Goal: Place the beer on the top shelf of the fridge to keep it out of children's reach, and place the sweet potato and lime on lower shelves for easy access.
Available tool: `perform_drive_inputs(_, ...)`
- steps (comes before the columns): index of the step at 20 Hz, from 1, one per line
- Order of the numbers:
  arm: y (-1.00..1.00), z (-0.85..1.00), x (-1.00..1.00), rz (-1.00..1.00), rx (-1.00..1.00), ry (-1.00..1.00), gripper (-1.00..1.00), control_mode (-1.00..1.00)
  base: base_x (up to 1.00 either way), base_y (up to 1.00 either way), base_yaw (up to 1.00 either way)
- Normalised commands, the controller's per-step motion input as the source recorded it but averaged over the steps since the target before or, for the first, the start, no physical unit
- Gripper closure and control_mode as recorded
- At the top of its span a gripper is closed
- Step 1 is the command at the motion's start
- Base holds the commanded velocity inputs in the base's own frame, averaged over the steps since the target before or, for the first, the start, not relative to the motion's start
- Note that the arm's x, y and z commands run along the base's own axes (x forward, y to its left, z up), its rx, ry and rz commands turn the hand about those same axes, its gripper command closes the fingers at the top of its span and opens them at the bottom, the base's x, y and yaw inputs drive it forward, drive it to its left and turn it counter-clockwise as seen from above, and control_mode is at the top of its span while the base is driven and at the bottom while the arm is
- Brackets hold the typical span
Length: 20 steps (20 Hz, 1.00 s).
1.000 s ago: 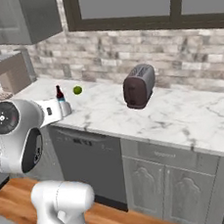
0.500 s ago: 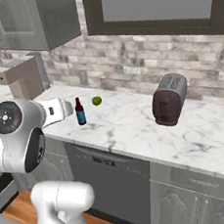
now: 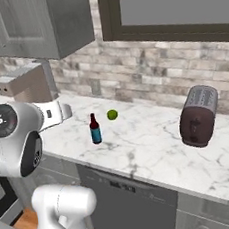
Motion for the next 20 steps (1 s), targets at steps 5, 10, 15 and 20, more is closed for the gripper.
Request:
perform_drive_inputs(5,0.00,0.00,0.00,0.00,0.00,0.00,-1.00,1.00,0.44,-0.01,0.00)
perform_drive_inputs(10,0.00,0.00,0.00,0.00,0.00,0.00,-1.00,1.00,0.25,0.00,0.00)
perform_drive_inputs(15,-0.02,-0.30,0.26,0.00,0.00,0.00,-1.00,-1.00,0.03,0.00,0.00)
perform_drive_inputs(20,-0.17,-0.47,0.49,0.00,0.00,0.00,-1.00,-1.00,0.00,0.00,0.00)
